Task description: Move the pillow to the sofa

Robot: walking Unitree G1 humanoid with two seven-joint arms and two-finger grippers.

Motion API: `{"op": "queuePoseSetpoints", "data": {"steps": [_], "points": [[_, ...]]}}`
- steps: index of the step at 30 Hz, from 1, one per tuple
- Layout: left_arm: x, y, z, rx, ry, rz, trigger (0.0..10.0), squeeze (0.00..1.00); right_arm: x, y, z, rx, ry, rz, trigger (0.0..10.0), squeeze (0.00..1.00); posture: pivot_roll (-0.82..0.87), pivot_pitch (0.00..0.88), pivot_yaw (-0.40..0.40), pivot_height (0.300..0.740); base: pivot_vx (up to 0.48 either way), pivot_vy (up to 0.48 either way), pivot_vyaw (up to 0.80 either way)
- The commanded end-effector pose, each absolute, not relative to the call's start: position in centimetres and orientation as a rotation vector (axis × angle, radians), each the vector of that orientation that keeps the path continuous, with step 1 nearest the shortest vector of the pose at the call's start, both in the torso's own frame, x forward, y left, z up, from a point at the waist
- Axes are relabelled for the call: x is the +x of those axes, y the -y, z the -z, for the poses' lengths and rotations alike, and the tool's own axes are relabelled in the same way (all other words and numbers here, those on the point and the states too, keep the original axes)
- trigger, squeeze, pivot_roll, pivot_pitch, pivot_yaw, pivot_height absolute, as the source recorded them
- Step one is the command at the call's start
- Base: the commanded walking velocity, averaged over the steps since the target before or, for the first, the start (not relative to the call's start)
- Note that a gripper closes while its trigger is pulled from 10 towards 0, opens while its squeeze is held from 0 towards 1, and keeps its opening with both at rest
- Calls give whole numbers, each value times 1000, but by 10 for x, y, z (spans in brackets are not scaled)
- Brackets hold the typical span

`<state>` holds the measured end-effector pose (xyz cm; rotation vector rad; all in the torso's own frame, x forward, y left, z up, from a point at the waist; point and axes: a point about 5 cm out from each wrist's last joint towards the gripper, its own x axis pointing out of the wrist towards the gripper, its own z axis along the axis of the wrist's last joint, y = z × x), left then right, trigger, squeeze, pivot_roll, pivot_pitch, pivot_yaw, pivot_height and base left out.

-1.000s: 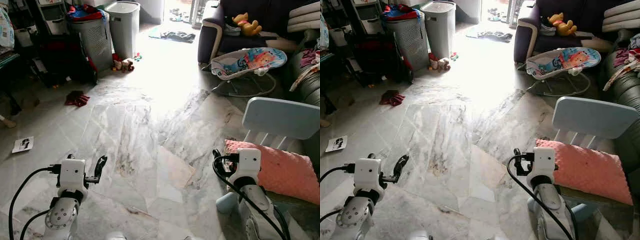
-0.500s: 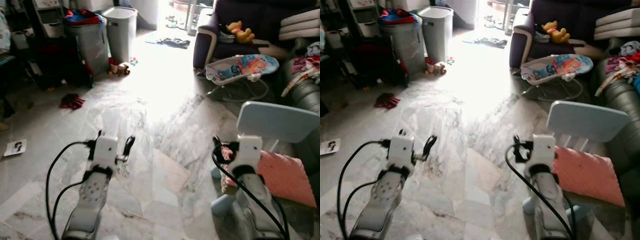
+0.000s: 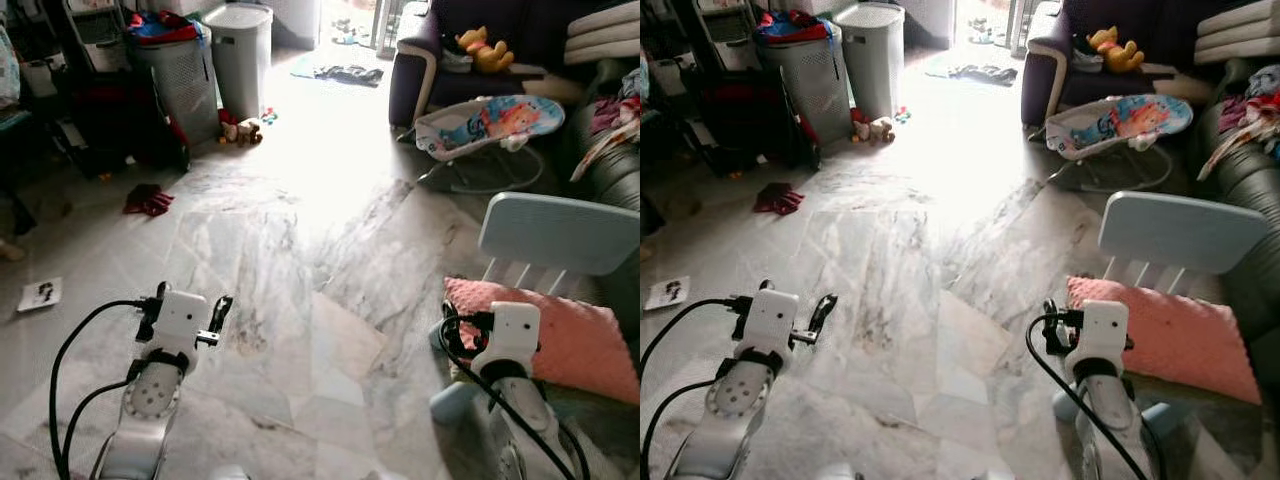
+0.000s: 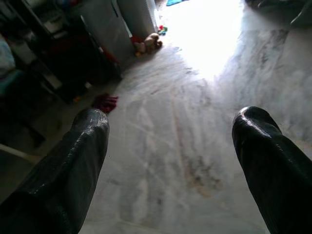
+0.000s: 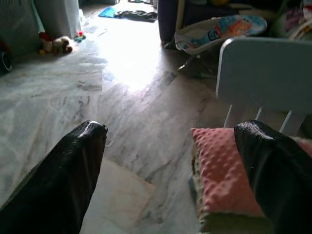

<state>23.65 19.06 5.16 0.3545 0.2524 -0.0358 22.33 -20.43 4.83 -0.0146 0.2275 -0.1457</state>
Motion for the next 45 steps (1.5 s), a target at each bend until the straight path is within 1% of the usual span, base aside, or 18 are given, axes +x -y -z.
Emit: {"op": "queuePoseSetpoints", "data": {"steps": [1, 4, 8, 13, 15, 18, 24, 32, 45], "points": [[241, -191, -60, 358, -230, 48, 10000, 0, 223, 206, -50, -11, -212, 169, 10000, 0, -6, 0, 38, 740, 0, 0, 0], [247, -188, -64, 367, -221, 82, 10000, 0, 221, 201, -50, -4, -209, 171, 10000, 0, -16, 0, 46, 740, 0, 0, 0], [253, -184, -68, 375, -203, 98, 10000, 0, 218, 199, -50, -4, -222, 153, 10000, 0, -26, 0, 30, 740, 0, 0, 0], [250, -179, -67, 367, -208, 66, 10000, 0, 218, 204, -51, -41, -244, 118, 10000, 0, -24, 0, -11, 740, 0, 0, -780], [249, -178, -67, 370, -207, 83, 10000, 0, 220, 206, -52, -54, -239, 113, 10000, 0, -22, 0, -17, 740, 0, 0, -788], [247, -177, -66, 330, -223, 77, 10000, 0, 224, 208, -54, -54, -233, 111, 10000, 0, -25, 0, -21, 740, 0, 0, -788], [247, -175, -65, 315, -226, 84, 10000, 0, 228, 208, -58, -66, -216, 96, 10000, 0, -33, 0, -23, 740, 0, 0, 0], [250, -167, -66, 283, -223, 94, 10000, 0, 231, 210, -60, -84, -211, 93, 10000, 0, -45, 0, -21, 740, 0, -244, 0], [252, -165, -66, 273, -223, 82, 10000, 0, 236, 213, -63, -92, -203, 101, 10000, 0, -44, 0, -25, 740, 0, -249, 0]]}}
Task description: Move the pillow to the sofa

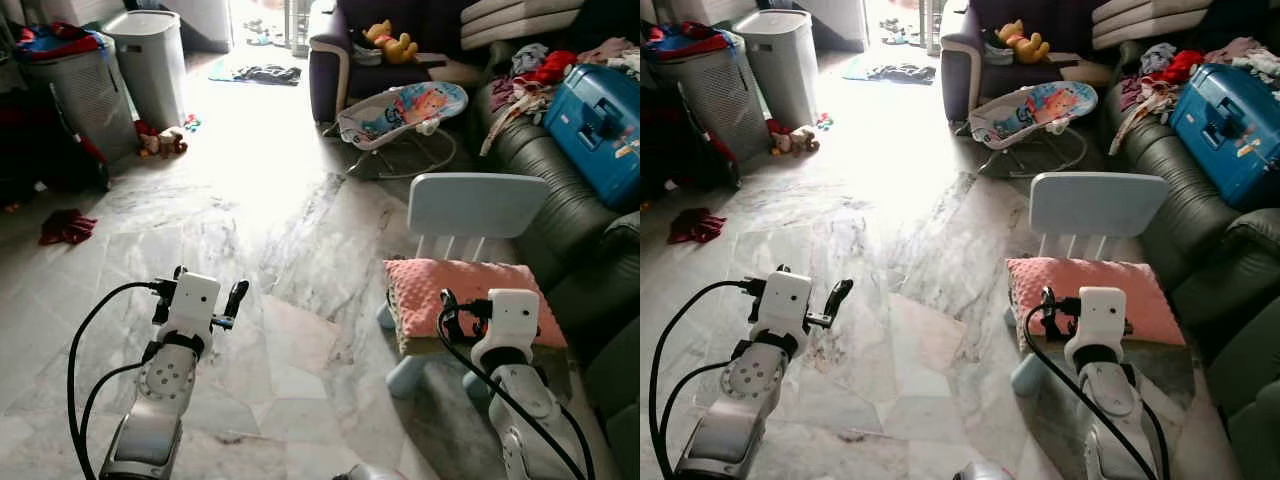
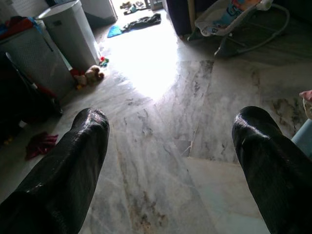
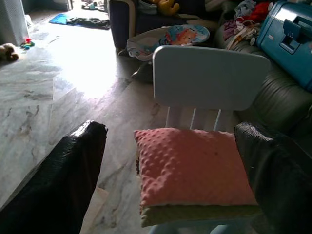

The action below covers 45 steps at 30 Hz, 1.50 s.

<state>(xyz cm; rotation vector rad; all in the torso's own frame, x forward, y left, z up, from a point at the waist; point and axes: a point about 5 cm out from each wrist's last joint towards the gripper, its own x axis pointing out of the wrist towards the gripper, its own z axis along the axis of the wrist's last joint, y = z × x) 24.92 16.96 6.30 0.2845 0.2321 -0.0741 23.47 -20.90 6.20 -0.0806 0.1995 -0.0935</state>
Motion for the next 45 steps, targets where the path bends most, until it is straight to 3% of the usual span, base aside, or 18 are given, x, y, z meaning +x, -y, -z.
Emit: {"op": "queuePoseSetpoints", "data": {"steps": [1, 20, 37, 45], "points": [[252, -165, -66, 274, -223, 83, 10000, 0, 236, 213, -63, -92, -203, 101, 10000, 0, -44, 0, -25, 740, 0, -274, 0], [254, -164, -67, 274, -228, 86, 10000, 0, 238, 213, -62, -89, -202, 108, 10000, 0, -46, 0, -18, 740, 0, -326, 0], [257, -179, -74, 324, -237, 64, 10000, 0, 233, 209, -51, -72, -218, 141, 10000, 0, -27, 0, 32, 740, 0, -325, 0], [258, -183, -72, 337, -243, 39, 10000, 0, 236, 205, -55, -78, -208, 118, 10000, 0, -29, 0, -6, 740, 0, -141, 0]]}}
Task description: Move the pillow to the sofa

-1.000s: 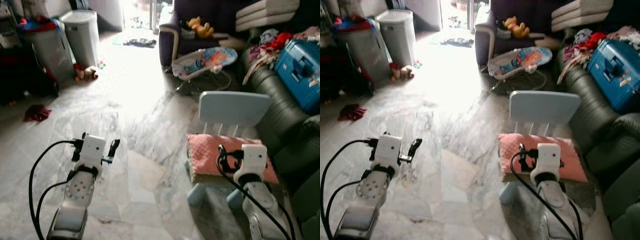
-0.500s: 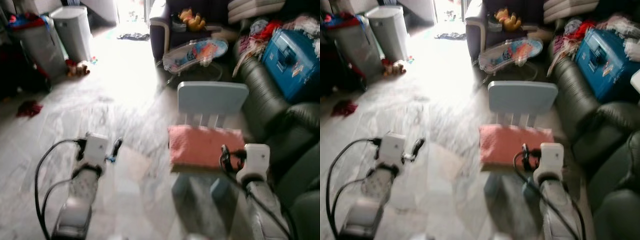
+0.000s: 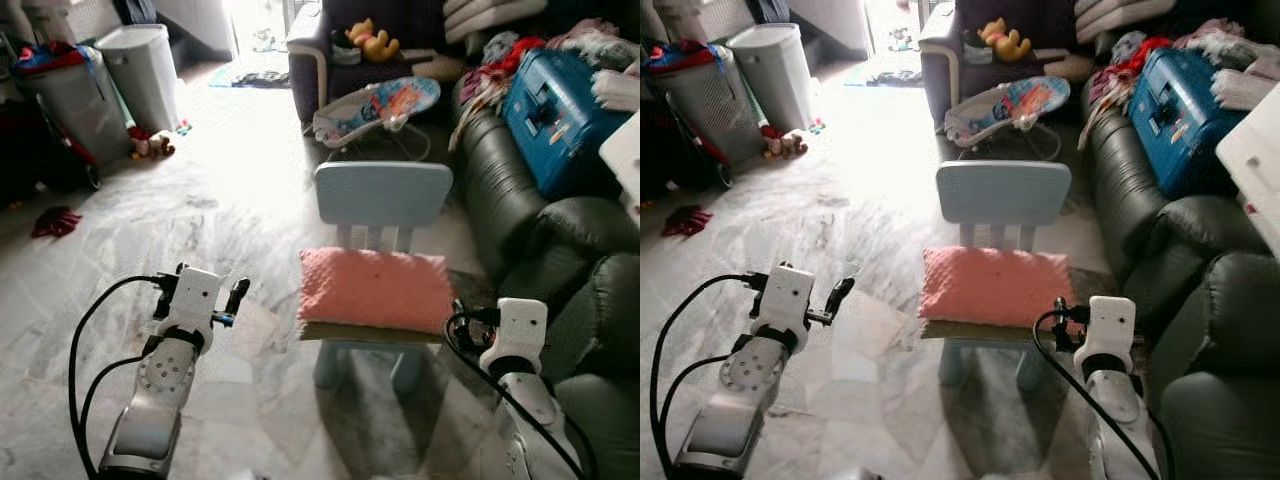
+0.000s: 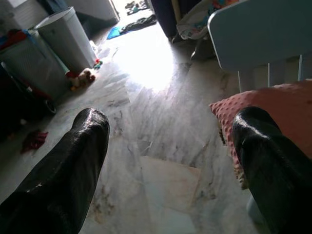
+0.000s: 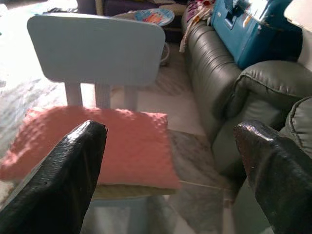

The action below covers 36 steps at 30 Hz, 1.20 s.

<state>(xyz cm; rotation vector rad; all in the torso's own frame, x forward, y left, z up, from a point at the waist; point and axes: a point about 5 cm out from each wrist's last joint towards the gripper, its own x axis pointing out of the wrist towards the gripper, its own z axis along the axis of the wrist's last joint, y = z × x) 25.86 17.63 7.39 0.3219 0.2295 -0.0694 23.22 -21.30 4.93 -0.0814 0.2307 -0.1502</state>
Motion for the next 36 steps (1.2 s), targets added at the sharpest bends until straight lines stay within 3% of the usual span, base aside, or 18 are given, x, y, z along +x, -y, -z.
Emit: {"op": "queuePoseSetpoints", "data": {"steps": [1, 8, 12, 16, 28, 36], "points": [[255, -183, -69, 327, -250, 17, 10000, 0, 236, 206, -56, -80, -208, 109, 10000, 0, -30, 0, -14, 740, 0, 0, 0], [245, -179, -60, 268, -305, -74, 10000, 0, 237, 210, -57, -88, -213, 91, 10000, 0, -25, 0, -39, 740, 0, 0, 0], [243, -170, -64, 242, -219, 37, 10000, 0, 242, 209, -60, -86, -202, 85, 10000, 0, -24, 0, -41, 740, 0, 0, 0], [246, -173, -63, 265, -223, -4, 10000, 0, 243, 208, -60, -86, -206, 82, 10000, 0, -29, 0, -43, 740, 0, 0, 0], [246, -171, -61, 218, -238, 47, 10000, 0, 242, 214, -60, -96, -215, 97, 10000, 0, -41, 0, -41, 740, 0, 0, -715], [246, -169, -61, 207, -235, 59, 10000, 0, 244, 215, -61, -102, -209, 95, 10000, 0, -40, 0, -44, 740, 0, 0, -50]]}}
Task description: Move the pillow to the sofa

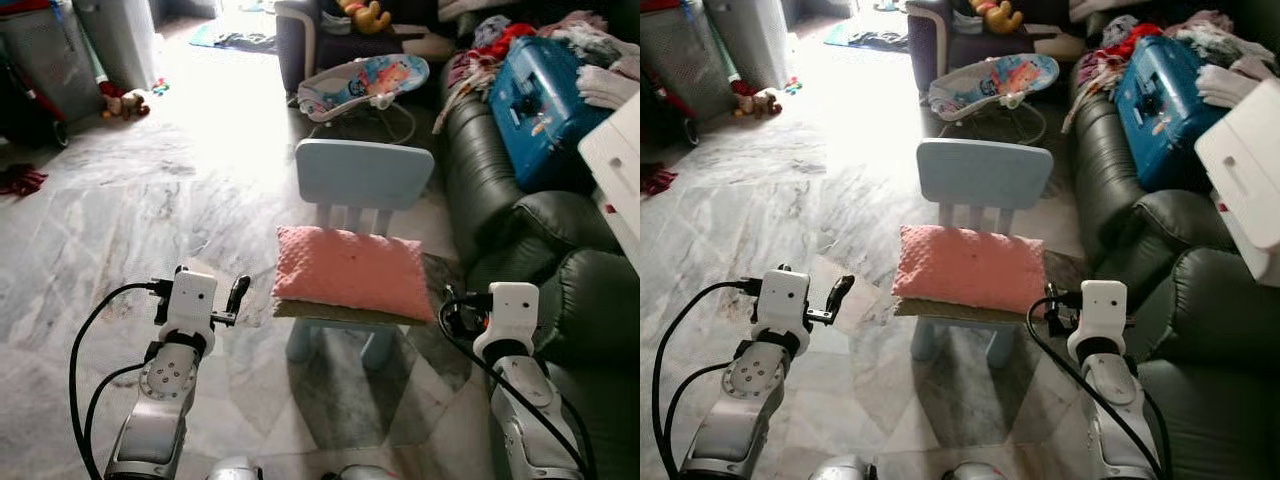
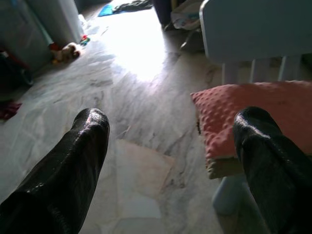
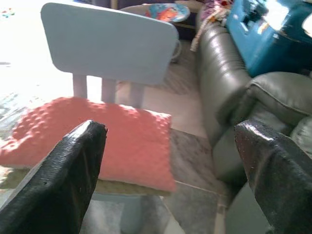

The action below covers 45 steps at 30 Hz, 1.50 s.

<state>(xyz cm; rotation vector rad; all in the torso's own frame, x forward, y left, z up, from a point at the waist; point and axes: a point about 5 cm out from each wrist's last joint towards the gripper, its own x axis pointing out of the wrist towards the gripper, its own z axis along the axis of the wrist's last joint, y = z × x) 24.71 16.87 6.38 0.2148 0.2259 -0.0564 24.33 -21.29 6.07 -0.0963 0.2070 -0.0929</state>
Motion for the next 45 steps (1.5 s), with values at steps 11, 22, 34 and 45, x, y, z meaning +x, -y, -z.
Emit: {"op": "queuePoseSetpoints", "data": {"steps": [11, 22, 34, 45], "points": [[248, -165, -65, 172, -206, 61, 10000, 0, 243, 217, -60, -108, -221, 101, 10000, 0, -48, 0, -41, 740, 0, 0, -103], [248, -164, -66, 139, -201, 76, 10000, 0, 242, 217, -59, -107, -222, 105, 10000, 0, -49, 0, -40, 740, 0, 0, -738], [247, -160, -66, 123, -198, 96, 10000, 0, 241, 219, -60, -111, -224, 108, 10000, 0, -60, 0, -38, 740, 100, 0, -566], [247, -159, -65, 124, -200, 96, 10000, 0, 241, 218, -60, -113, -220, 104, 10000, 0, -60, 0, -40, 740, 308, 0, -675]]}}
